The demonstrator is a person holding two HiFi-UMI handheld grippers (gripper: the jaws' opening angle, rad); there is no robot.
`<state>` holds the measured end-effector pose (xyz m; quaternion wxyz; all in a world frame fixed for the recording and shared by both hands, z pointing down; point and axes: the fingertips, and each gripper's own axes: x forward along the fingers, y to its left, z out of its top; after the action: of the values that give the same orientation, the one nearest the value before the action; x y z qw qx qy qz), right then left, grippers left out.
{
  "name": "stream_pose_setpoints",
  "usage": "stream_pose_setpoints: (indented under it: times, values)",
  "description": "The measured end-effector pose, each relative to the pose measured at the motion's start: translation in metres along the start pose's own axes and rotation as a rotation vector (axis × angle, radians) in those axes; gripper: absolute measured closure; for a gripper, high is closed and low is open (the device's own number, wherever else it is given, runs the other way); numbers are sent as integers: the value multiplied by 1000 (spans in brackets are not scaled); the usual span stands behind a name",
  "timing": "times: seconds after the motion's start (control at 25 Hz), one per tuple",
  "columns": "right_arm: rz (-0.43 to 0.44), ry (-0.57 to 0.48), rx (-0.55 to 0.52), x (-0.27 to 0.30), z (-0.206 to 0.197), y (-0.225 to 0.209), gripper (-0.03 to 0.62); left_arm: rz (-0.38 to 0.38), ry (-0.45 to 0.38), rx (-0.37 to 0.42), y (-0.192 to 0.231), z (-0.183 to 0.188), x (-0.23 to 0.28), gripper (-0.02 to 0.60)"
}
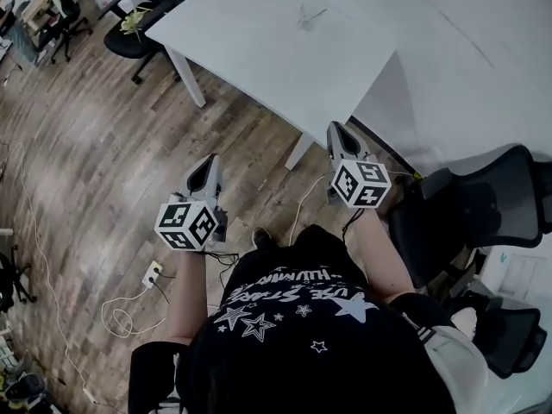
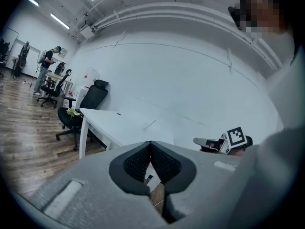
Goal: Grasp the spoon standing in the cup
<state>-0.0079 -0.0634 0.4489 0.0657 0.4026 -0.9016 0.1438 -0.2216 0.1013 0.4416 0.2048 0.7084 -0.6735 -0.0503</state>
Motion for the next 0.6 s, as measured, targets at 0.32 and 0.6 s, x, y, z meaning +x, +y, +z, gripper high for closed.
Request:
stream_pose_setpoints:
  times: [0.32,0.6]
  values:
    - [-58,-11,10,7,5,-21,585,-35,18,27,7,7,23,574]
    - [-65,-41,50,58,22,-40,585,-25,15,45,22,25,55,574]
